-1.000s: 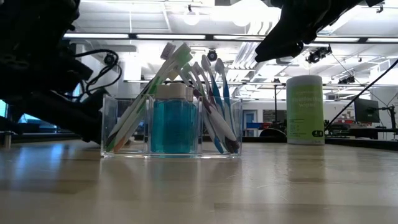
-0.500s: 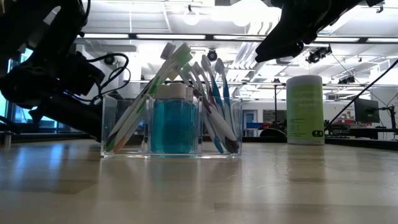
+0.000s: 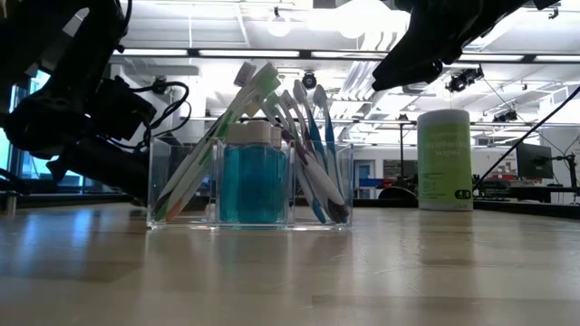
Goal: Pick & Place toothbrushing station
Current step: Put the orange toothbrush into the transparent organizer
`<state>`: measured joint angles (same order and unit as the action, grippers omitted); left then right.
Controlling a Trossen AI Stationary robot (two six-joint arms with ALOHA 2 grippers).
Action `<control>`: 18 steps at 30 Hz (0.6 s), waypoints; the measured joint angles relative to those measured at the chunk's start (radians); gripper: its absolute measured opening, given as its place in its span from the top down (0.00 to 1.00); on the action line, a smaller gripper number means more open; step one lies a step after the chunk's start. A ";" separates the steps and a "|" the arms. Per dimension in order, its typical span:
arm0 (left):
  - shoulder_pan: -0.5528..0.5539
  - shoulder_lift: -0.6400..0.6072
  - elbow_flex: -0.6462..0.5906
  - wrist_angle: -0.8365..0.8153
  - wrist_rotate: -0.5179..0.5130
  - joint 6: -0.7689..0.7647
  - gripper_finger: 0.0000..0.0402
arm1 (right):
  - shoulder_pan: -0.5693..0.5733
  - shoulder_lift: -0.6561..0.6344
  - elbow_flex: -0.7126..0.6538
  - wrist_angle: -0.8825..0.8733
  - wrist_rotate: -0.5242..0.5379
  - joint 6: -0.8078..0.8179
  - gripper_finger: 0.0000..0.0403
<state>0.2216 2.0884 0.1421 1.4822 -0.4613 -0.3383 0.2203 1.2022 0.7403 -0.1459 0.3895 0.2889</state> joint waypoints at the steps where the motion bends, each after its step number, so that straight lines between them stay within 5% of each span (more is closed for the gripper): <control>1: -0.005 0.000 0.000 0.000 -0.012 -0.010 0.97 | 0.000 0.000 0.000 0.000 0.000 0.002 0.53; 11: -0.164 -0.115 -0.031 0.015 -0.158 0.009 0.97 | 0.000 0.000 0.000 -0.017 -0.027 0.024 0.53; 18: -0.366 -0.282 -0.036 0.028 -0.513 0.250 0.97 | 0.000 0.000 0.000 -0.019 -0.026 0.027 0.53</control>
<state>-0.1442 1.8061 0.1062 1.5106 -0.9746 -0.0884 0.2207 1.2022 0.7403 -0.1646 0.3634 0.3156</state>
